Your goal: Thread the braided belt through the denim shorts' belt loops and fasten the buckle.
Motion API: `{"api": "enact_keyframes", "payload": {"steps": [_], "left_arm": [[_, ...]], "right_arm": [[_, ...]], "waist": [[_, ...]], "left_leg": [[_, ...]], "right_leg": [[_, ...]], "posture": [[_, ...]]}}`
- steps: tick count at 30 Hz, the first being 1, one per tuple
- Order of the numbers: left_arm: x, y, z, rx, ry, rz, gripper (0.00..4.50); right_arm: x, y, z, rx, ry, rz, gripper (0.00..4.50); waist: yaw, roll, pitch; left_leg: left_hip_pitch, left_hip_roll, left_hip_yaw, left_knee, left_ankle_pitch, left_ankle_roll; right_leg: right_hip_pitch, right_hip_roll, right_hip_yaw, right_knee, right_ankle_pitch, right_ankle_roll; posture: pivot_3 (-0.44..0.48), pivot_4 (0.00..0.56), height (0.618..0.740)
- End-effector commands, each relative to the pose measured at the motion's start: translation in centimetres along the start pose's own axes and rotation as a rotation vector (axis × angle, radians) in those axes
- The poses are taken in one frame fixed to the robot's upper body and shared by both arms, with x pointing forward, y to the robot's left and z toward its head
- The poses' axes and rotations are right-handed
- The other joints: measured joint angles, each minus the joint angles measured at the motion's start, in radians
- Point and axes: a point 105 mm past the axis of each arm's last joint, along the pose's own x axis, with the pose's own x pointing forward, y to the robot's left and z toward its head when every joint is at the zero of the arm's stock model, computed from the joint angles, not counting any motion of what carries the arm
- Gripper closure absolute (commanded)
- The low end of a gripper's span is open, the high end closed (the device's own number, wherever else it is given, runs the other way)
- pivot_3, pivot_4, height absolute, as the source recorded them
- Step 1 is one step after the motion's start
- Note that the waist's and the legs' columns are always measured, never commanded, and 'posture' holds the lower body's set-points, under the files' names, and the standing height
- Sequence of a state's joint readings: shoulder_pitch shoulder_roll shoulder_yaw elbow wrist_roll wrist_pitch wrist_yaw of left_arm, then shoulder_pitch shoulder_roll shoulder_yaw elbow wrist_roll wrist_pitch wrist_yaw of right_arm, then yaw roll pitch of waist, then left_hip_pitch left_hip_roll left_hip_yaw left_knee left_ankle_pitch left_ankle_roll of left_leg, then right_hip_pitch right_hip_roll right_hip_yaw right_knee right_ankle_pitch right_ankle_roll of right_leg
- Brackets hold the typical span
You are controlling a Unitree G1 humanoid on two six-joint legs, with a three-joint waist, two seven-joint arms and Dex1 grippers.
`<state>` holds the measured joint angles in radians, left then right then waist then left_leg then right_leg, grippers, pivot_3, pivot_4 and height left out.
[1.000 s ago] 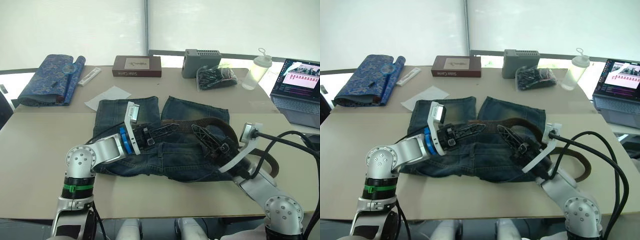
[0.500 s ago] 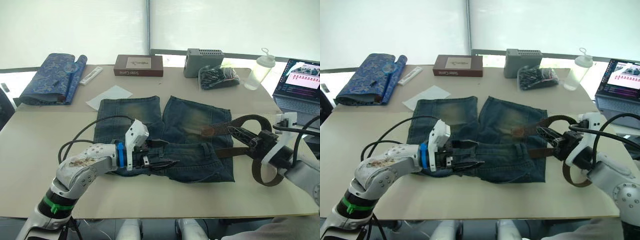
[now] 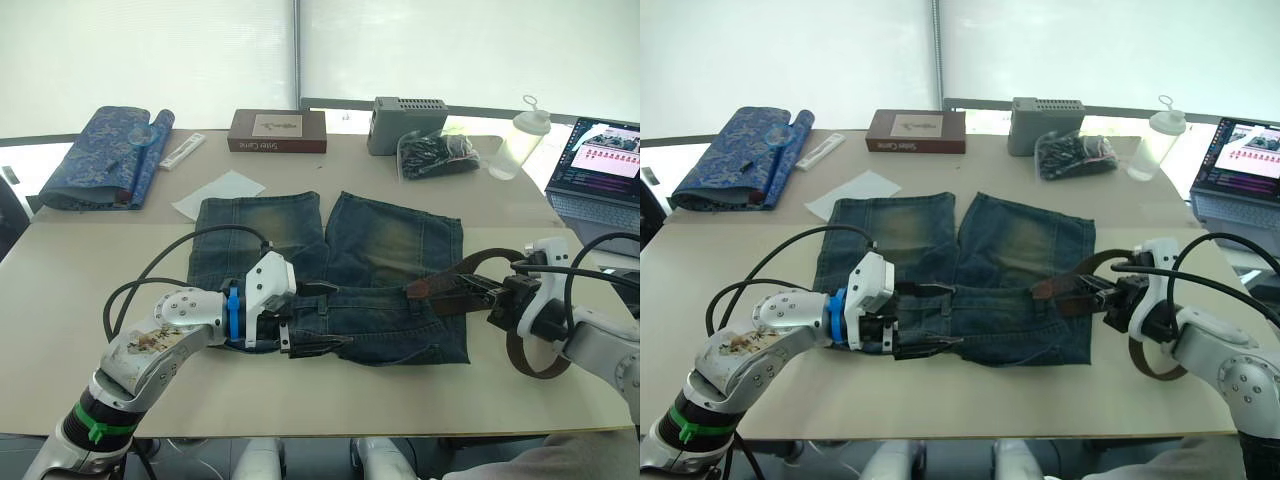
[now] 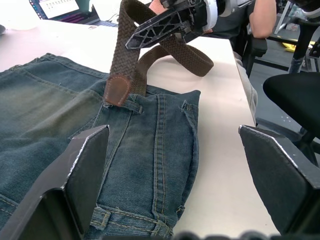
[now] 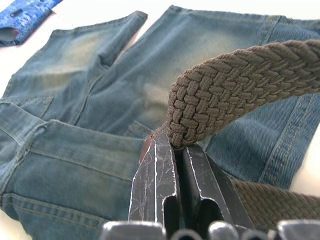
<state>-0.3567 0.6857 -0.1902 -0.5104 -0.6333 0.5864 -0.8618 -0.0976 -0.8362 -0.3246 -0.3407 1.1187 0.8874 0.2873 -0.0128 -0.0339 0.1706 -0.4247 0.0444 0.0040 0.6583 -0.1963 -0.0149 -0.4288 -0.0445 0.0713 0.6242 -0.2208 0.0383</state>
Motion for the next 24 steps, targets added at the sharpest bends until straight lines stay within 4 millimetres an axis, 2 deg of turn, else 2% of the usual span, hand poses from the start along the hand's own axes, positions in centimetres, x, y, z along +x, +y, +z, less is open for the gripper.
{"api": "enact_keyframes", "payload": {"steps": [1,8,14,18,24], "left_arm": [[-0.2,0.4,1.1,0.045,-0.025,0.015,0.14],[-0.2,0.6,0.6,0.037,-0.024,0.02,0.14],[-0.2,0.3,0.1,0.036,-0.02,0.014,0.14],[-0.2,0.1,-0.1,0.035,-0.021,0.013,0.14],[-0.2,0.0,-0.2,0.036,-0.017,0.017,0.14]], "right_arm": [[-1.0,-0.7,1.3,-0.034,-0.029,-0.033,4.5],[-1.7,-1.9,0.8,-0.066,0.028,-0.092,4.5],[-1.9,-2.0,0.4,-0.068,0.054,-0.08,4.5],[-1.4,-1.5,-0.3,-0.05,0.076,-0.038,4.5],[0.2,-1.7,-1.2,-0.037,0.091,-0.032,4.5]], "waist": [[0.0,0.0,0.0],[0.0,0.0,0.0],[-0.001,0.0,0.0],[-0.002,0.0,0.0],[-0.004,0.0,0.0]], "left_leg": [[0.0,0.0,0.0,0.0,0.0,0.0],[0.0,0.0,0.0,0.0,0.0,0.0],[0.0,0.0,0.0,0.0,0.0,0.0],[0.001,0.0,0.0,0.001,0.0,0.0],[0.001,0.0,0.0,0.001,0.0,0.0]], "right_leg": [[0.0,0.0,0.0,0.0,0.0,0.0],[0.0,0.0,0.0,0.0,0.0,0.0],[0.0,0.0,0.0,0.001,0.0,0.0],[0.001,0.001,0.0,0.001,0.0,0.0],[0.001,0.001,0.0,0.002,0.0,0.0]], "posture": [[0.0,0.15,0.718],[0.0,0.15,0.718],[0.0,0.15,0.718],[0.0,0.15,0.718],[0.0,0.15,0.718]]}}
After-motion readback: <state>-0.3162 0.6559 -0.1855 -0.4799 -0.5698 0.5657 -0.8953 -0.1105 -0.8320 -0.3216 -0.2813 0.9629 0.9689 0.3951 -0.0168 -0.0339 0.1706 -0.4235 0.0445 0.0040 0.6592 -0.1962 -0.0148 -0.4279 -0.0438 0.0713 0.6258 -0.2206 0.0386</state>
